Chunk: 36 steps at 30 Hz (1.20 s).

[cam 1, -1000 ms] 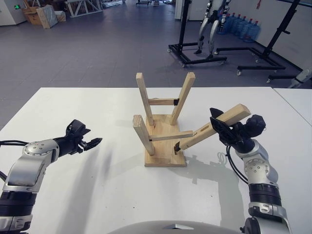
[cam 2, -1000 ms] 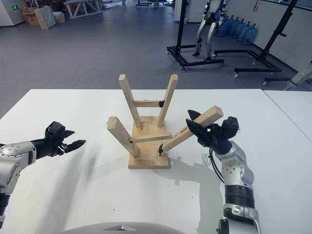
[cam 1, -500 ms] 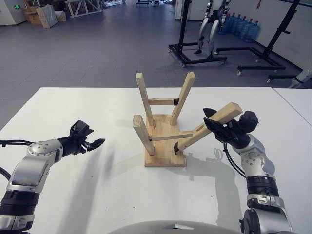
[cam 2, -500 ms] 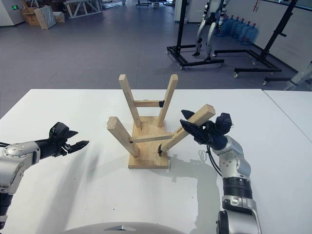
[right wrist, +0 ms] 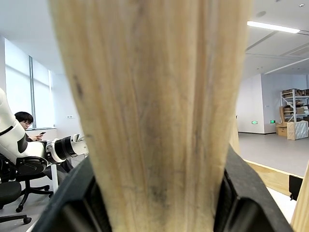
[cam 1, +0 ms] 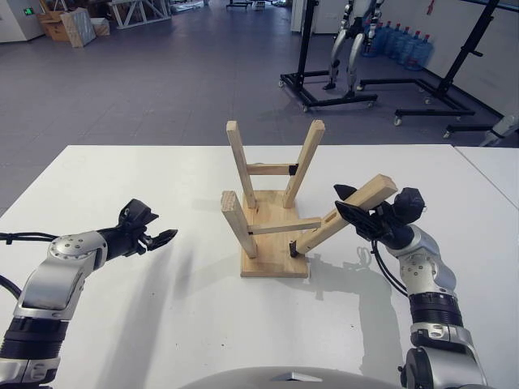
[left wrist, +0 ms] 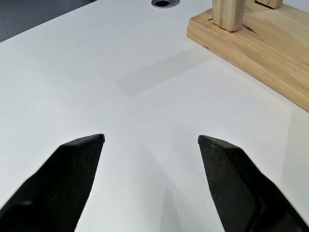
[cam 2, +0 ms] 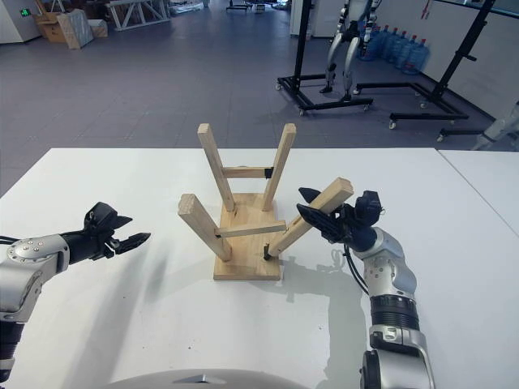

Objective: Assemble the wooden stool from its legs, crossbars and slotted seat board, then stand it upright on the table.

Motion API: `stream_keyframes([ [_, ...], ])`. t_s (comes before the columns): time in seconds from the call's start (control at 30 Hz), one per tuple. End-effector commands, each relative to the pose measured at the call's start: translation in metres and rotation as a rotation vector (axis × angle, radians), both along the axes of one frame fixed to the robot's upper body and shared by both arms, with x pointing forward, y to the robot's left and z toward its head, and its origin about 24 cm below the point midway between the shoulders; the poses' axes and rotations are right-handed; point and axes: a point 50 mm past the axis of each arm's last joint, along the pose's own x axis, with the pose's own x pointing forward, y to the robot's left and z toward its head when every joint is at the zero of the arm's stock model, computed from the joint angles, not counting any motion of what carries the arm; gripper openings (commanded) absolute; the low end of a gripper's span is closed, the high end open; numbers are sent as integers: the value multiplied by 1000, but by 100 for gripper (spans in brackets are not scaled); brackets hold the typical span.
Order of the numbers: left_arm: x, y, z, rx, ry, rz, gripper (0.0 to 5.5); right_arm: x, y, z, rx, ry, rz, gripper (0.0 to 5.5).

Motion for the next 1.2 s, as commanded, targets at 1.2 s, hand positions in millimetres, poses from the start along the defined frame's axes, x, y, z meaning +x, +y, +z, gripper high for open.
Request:
stream_keyframes([
  [1.2,-3,-13,-6,1,7,-39,355,16,4,20,-89,-72,88,205],
])
